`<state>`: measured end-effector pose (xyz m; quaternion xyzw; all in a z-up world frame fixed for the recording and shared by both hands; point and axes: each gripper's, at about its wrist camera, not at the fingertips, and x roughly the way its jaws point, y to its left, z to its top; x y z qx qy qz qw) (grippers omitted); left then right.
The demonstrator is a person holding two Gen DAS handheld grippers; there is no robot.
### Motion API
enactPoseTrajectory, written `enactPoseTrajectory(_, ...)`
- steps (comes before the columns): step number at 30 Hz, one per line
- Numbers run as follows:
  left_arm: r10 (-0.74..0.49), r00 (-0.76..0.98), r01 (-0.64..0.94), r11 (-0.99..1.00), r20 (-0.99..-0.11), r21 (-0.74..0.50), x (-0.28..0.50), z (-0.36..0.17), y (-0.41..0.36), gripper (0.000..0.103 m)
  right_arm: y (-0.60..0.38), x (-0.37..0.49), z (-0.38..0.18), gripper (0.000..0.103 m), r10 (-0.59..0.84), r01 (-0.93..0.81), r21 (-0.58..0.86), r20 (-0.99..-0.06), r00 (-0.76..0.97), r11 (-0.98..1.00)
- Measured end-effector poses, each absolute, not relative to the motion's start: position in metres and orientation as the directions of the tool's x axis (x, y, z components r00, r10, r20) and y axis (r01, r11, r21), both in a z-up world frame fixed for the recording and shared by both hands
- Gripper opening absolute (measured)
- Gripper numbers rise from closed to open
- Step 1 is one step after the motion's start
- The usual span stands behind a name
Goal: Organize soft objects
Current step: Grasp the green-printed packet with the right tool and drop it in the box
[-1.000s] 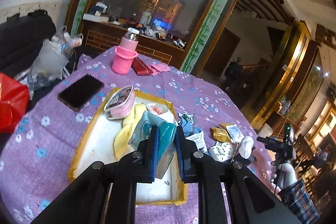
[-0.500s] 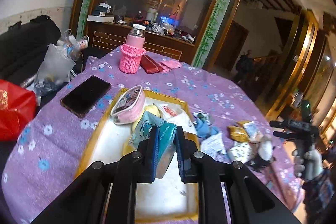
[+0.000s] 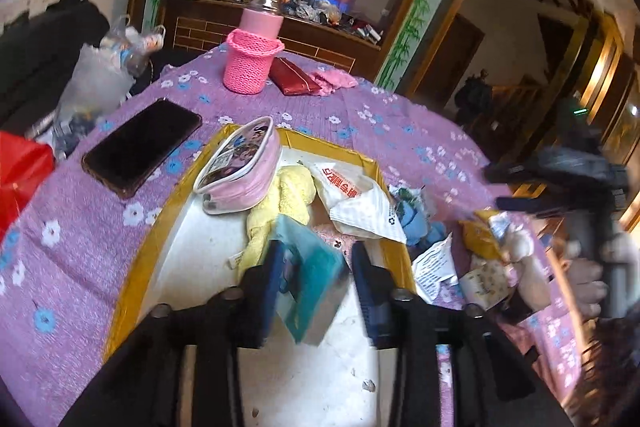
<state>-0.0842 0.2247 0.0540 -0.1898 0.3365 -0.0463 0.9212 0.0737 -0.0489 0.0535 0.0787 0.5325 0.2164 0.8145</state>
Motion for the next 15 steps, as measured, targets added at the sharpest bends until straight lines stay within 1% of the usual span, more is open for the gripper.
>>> enactPoseTrajectory(2, -0.243, 0.777, -0.029, 0.908, -0.581, -0.418, -0.093, 0.056, 0.232, 0.047, -0.035, 0.084, 0.041, 0.088, 0.405, -0.258, 0.333, -0.858, 0.316, 0.907)
enactPoseTrajectory(5, -0.241, 0.796, -0.041, 0.893, -0.554, -0.448, -0.109, 0.061, 0.251, 0.049, -0.014, 0.102, 0.021, 0.087, 0.352, -0.245, 0.286, -0.889, 0.293, 0.926)
enactPoseTrajectory(8, -0.218, 0.815, -0.069, 0.883, -0.536, -0.464, -0.121, 0.065, 0.270, 0.052, -0.001, 0.113, 0.005, 0.079, 0.313, -0.225, 0.255, -0.907, 0.281, 0.940)
enactPoseTrajectory(9, -0.205, 0.823, -0.081, 0.880, -0.530, -0.468, -0.126, 0.066, 0.277, 0.054, 0.003, 0.116, -0.001, 0.074, 0.293, -0.218, 0.237, -0.915, 0.277, 0.947)
enactPoseTrajectory(10, -0.198, 0.828, -0.088, 0.878, -0.525, -0.471, -0.129, 0.066, 0.282, 0.054, 0.005, 0.118, -0.005, 0.064, 0.279, -0.213, 0.224, -0.920, 0.276, 0.951)
enactPoseTrajectory(11, -0.194, 0.831, -0.092, 0.877, -0.521, -0.472, -0.132, 0.067, 0.285, 0.054, 0.010, 0.119, -0.009, 0.056, 0.267, -0.214, 0.212, -0.925, 0.272, 0.953)
enactPoseTrajectory(12, -0.190, 0.834, -0.095, 0.876, -0.518, -0.473, -0.134, 0.067, 0.287, 0.054, 0.012, 0.120, -0.015, 0.040, 0.246, -0.213, 0.192, -0.932, 0.266, 0.958)
enactPoseTrajectory(13, -0.189, 0.835, -0.097, 0.874, -0.517, -0.477, -0.137, 0.067, 0.289, 0.054, 0.014, 0.121, -0.019, 0.033, 0.244, -0.209, 0.192, -0.936, 0.256, 0.959)
enactPoseTrajectory(15, -0.198, 0.835, -0.096, 0.866, -0.513, -0.490, -0.139, 0.066, 0.293, 0.054, 0.010, 0.119, -0.020, 0.032, 0.258, -0.193, 0.209, -0.927, 0.273, 0.959)
